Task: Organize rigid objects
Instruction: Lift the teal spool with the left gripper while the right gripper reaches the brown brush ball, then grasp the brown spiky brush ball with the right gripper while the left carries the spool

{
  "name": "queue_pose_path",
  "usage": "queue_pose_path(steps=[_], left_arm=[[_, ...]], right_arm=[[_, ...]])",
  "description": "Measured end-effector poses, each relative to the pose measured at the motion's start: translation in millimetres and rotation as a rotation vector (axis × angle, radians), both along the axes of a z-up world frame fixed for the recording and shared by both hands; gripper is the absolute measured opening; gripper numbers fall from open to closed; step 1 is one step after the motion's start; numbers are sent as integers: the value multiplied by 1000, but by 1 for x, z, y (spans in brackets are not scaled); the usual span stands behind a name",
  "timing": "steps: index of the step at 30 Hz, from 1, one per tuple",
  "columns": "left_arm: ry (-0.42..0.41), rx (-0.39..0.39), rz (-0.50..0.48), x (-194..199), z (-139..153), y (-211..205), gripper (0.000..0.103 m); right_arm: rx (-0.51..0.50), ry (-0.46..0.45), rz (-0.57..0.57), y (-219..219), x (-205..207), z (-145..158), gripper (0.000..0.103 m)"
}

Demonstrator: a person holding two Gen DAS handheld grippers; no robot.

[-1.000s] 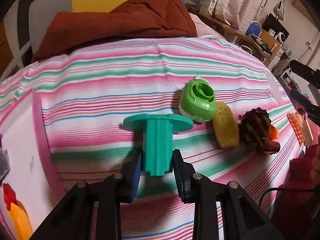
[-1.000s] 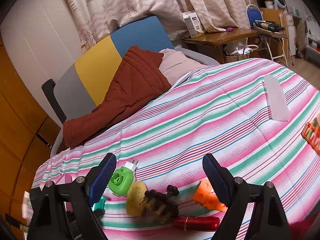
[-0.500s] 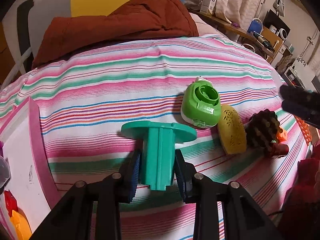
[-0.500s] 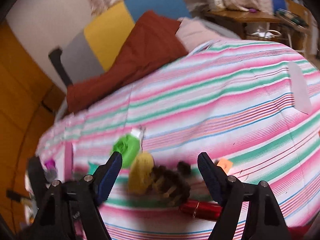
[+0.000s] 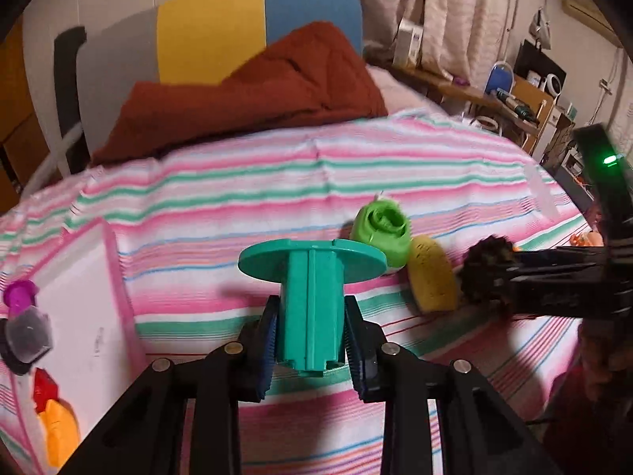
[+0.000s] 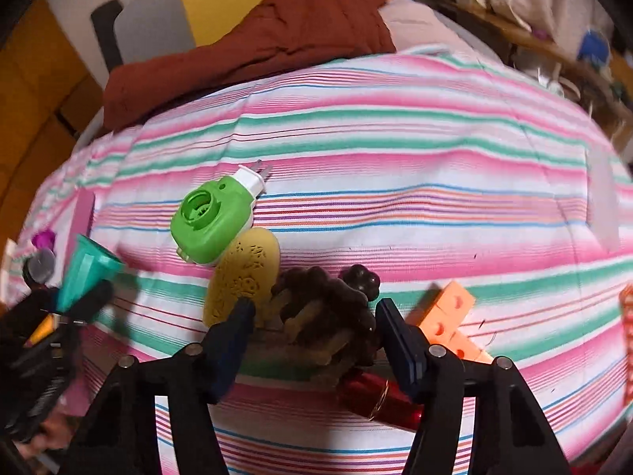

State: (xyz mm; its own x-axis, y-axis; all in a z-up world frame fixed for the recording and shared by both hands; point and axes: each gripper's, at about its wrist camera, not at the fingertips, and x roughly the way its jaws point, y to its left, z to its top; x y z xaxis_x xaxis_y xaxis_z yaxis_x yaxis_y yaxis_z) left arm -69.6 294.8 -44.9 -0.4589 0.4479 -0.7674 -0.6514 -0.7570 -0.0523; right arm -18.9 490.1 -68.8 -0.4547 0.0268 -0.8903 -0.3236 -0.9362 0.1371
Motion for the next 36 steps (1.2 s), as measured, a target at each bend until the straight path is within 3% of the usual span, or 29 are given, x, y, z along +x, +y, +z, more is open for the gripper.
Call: queue_pose_path(steps=[7,16,30,36], left_arm=[[63,32,25,26,24,-19,30],[71,53,58,45,35,-48,30],[61,49,129,51,38,-96,30],[28,76,181,50,37,-134,30]], right_arm=[[49,-1,7,-2,1,1,63],[127,0,34,-13,0,2,63],[177,4,51,-20,-2,2,63],[167,1,38,-19,-2,3,63]])
